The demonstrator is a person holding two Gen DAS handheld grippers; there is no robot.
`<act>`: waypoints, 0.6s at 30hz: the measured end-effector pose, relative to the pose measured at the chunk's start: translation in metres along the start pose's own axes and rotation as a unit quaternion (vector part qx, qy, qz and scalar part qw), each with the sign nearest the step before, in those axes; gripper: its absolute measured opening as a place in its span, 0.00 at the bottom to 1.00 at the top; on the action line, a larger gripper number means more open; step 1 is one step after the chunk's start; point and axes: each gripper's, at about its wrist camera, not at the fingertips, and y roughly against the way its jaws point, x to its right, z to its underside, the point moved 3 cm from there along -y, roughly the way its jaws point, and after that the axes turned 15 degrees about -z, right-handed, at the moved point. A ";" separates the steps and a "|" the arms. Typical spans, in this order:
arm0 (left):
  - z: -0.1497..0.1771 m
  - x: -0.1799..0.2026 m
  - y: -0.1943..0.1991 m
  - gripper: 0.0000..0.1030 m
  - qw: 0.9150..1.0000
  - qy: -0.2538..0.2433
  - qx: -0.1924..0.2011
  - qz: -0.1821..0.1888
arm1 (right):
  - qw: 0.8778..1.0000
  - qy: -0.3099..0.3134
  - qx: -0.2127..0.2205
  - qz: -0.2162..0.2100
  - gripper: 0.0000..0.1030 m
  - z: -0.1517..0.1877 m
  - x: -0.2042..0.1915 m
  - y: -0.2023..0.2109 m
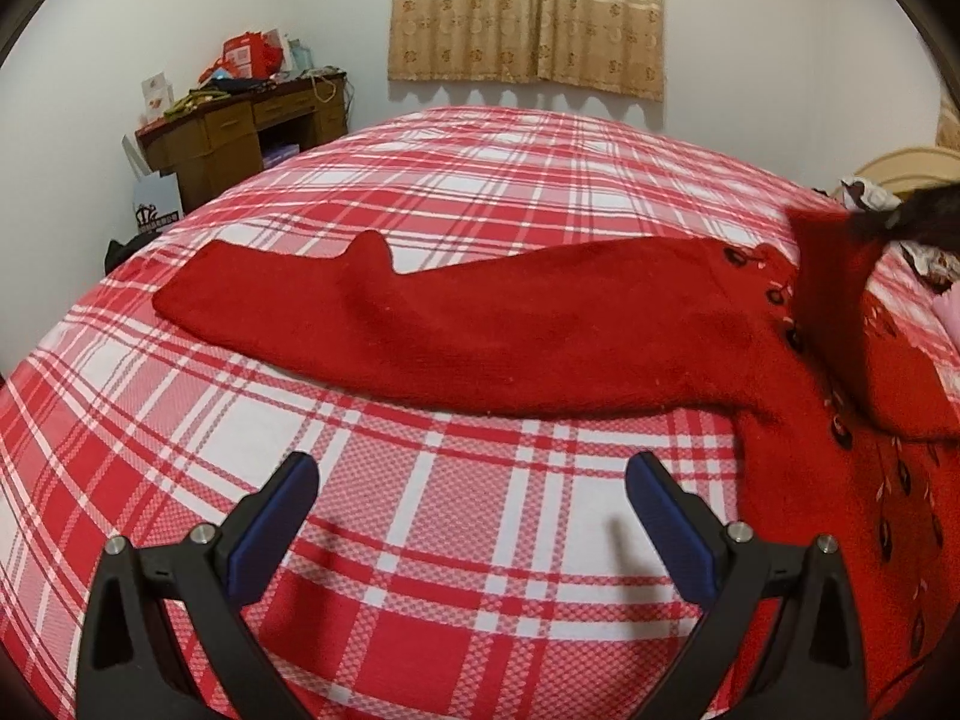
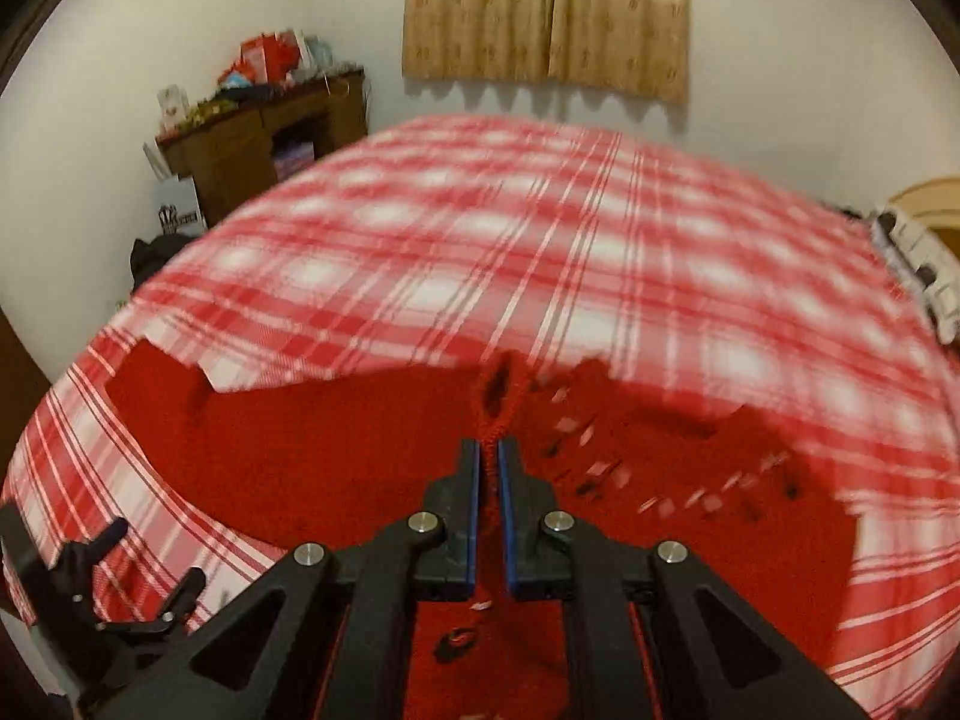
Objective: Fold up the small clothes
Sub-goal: 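Lift the cuff with the right tool and fold the sleeve across the body, then open the right tool to release the folded sleeve on the body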
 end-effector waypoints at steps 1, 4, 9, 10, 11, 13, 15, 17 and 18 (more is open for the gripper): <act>0.000 0.001 0.000 1.00 1.000 -0.003 0.002 -0.002 | 1.000 -0.004 -0.009 -0.004 0.05 0.006 0.000 -0.011; 0.001 0.004 0.003 1.00 1.000 -0.011 0.008 -0.006 | 1.000 -0.002 -0.024 -0.011 0.05 0.019 -0.004 -0.035; 0.002 0.006 0.001 1.00 1.000 -0.022 0.003 -0.005 | 0.999 0.004 -0.038 -0.021 0.05 0.027 -0.013 -0.053; 0.002 0.006 0.000 1.00 1.000 -0.019 0.001 -0.004 | 0.999 -0.001 -0.039 -0.030 0.06 0.028 -0.014 -0.055; 0.002 0.005 0.000 1.00 1.000 -0.017 -0.001 -0.003 | 0.998 -0.011 -0.041 -0.052 0.07 0.029 -0.013 -0.054; 0.003 0.005 -0.002 1.00 1.000 -0.015 -0.008 -0.002 | 0.995 -0.022 -0.038 -0.087 0.29 0.031 -0.013 -0.053; 0.003 0.005 -0.003 1.00 1.000 -0.014 -0.010 0.001 | 0.992 -0.028 -0.027 -0.118 0.63 0.036 -0.016 -0.045; 0.003 0.003 -0.003 1.00 1.000 -0.010 -0.011 0.004 | 0.989 -0.033 -0.024 -0.142 0.63 0.041 -0.018 -0.038; 0.003 0.003 -0.003 1.00 1.000 -0.007 -0.012 0.003 | 0.990 -0.031 -0.023 -0.137 0.63 0.045 -0.017 -0.033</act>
